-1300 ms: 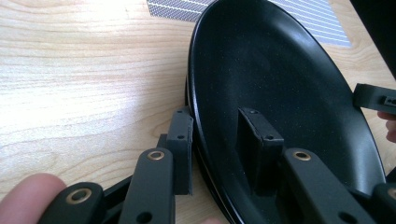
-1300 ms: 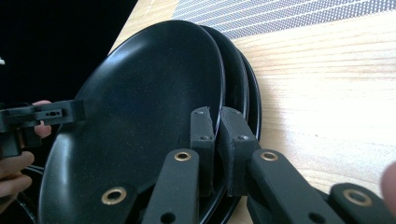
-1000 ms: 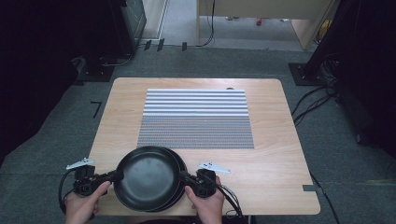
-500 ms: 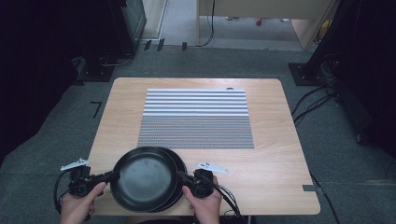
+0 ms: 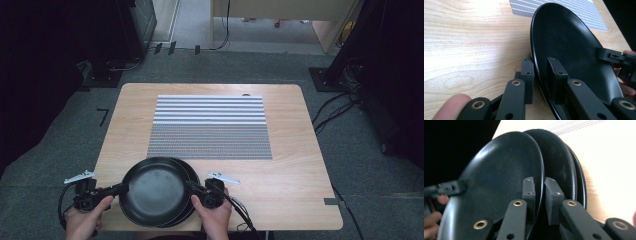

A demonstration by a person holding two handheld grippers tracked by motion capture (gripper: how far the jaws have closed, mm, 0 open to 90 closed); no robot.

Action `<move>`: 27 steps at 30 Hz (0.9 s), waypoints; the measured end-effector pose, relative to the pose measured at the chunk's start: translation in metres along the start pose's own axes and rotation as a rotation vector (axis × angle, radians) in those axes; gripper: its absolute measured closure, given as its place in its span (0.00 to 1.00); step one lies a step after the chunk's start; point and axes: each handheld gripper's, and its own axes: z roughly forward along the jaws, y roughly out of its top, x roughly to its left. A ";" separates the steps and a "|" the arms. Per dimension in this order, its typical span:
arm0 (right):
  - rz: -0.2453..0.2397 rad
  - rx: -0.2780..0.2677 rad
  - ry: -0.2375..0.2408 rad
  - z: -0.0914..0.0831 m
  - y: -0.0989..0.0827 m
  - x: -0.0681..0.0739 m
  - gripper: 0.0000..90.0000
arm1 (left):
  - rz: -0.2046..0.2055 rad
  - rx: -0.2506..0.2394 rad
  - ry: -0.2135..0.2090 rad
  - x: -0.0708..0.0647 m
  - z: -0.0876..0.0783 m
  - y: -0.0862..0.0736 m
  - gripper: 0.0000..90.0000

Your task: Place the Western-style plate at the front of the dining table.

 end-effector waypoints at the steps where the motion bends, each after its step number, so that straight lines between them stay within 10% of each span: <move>1: 0.020 -0.017 0.008 0.000 0.000 -0.002 0.92 | 0.002 -0.006 0.003 -0.001 0.001 0.000 0.86; 8: 0.129 -0.070 0.092 -0.001 0.000 -0.013 0.96 | -0.017 -0.015 -0.038 -0.001 0.000 -0.001 0.88; 27: 0.056 -0.105 0.143 -0.033 0.038 -0.028 0.95 | 0.007 -0.037 -0.056 -0.044 0.014 0.022 0.90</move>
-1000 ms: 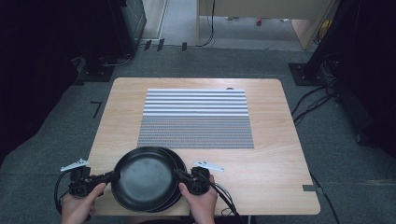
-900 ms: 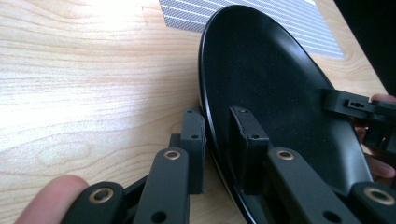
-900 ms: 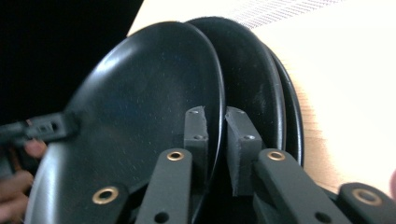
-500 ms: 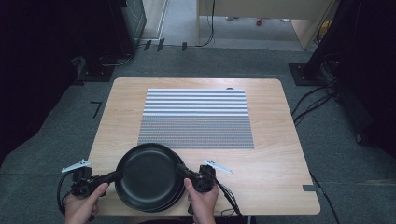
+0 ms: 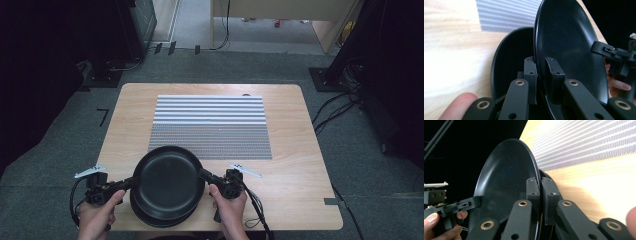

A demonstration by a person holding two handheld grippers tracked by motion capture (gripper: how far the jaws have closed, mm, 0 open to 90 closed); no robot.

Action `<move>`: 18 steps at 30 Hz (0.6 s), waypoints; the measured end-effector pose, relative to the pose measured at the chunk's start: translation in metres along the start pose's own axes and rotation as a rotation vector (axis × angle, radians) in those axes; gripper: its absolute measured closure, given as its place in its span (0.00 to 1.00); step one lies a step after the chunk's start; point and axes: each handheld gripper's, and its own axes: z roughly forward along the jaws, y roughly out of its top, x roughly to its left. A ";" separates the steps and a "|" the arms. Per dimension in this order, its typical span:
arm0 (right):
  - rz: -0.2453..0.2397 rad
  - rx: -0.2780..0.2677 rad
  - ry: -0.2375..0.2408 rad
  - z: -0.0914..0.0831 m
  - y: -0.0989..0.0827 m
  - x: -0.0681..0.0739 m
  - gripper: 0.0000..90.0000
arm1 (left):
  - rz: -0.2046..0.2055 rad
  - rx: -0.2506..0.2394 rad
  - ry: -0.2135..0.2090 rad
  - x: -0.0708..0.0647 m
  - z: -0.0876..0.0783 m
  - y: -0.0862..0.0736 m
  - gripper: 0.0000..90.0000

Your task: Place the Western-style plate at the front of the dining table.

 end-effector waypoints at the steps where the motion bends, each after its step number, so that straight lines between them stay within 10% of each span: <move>1: 0.000 0.000 0.000 0.000 0.000 0.000 0.95 | 0.000 0.000 0.000 0.000 0.000 0.000 0.90; 18: -0.011 -0.032 -0.007 -0.016 0.075 -0.006 0.95 | 0.057 -0.002 -0.006 -0.038 0.036 0.067 0.90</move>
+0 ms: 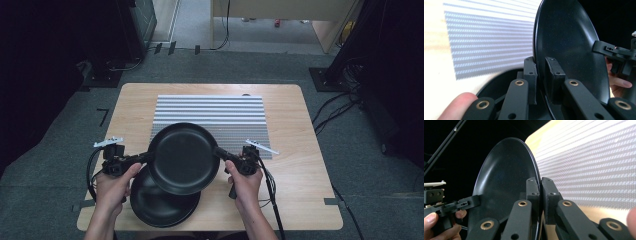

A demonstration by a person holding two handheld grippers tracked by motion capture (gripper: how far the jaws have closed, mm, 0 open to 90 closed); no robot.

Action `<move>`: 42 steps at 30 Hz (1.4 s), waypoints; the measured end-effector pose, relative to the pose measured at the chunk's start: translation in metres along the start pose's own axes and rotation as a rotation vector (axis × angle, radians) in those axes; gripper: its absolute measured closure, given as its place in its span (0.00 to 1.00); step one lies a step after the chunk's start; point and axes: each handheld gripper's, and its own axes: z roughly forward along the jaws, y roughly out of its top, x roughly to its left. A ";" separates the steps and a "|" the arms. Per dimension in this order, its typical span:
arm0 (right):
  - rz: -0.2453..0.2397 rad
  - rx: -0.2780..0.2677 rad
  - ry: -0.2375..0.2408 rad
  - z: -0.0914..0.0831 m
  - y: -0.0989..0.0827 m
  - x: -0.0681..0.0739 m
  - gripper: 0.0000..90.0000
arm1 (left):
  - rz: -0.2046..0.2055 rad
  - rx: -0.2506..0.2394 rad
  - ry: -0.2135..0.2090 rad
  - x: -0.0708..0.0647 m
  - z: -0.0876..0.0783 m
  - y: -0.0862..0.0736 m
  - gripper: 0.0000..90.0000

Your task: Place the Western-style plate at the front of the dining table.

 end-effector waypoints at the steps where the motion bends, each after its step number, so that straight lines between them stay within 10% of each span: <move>1: -0.003 -0.002 -0.002 0.000 0.005 -0.001 0.95 | 0.002 0.001 -0.003 -0.002 0.004 0.005 0.90; 17: 0.044 -0.037 -0.053 -0.001 0.068 -0.032 0.95 | 0.000 0.015 -0.030 -0.009 0.069 0.066 0.90; 42: 0.025 0.002 -0.135 0.035 0.119 -0.064 0.95 | -0.108 0.022 -0.023 0.021 0.134 0.100 0.91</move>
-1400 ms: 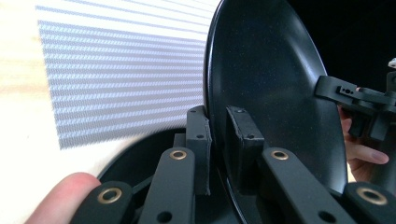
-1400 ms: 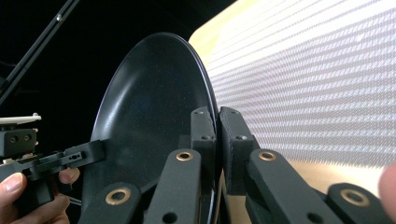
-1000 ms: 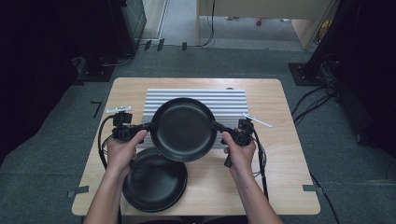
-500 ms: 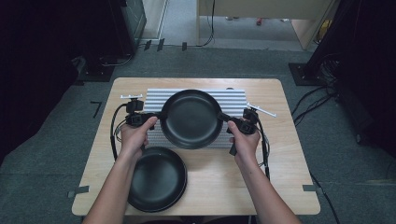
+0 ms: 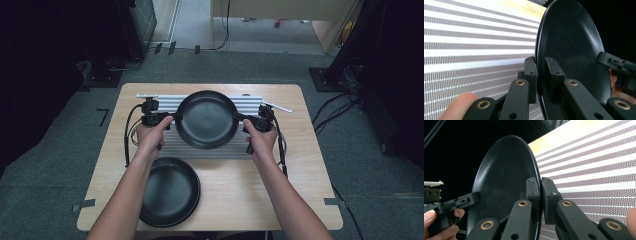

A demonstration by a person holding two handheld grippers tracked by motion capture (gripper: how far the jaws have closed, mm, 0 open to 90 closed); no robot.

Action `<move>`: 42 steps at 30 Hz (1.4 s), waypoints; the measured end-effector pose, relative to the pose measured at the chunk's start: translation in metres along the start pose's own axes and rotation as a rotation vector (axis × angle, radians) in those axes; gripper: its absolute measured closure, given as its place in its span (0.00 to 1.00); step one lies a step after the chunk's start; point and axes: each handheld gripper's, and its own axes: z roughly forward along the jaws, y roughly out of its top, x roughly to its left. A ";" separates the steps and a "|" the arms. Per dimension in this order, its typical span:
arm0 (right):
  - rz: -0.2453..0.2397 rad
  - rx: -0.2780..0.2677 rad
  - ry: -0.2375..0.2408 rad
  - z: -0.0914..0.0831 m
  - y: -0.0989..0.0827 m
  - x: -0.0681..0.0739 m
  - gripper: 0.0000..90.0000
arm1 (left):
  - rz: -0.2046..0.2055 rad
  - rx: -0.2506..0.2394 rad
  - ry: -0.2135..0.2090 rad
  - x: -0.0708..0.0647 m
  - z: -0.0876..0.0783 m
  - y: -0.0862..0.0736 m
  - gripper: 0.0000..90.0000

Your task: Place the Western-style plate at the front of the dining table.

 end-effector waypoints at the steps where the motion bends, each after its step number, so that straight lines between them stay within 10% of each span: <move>1: 0.023 0.005 0.001 0.005 0.002 -0.006 0.95 | -0.008 0.003 0.007 0.001 0.005 0.002 0.91; 10: 0.092 0.027 -0.040 0.026 0.007 -0.037 0.95 | -0.050 0.055 0.045 0.013 0.040 0.007 0.90; 25: 0.099 0.097 -0.113 0.066 0.002 -0.045 0.95 | -0.138 0.115 0.105 0.052 0.060 0.001 0.88; 42: 0.111 0.113 -0.166 0.074 0.000 -0.055 0.94 | -0.152 0.151 0.104 0.056 0.070 -0.005 0.88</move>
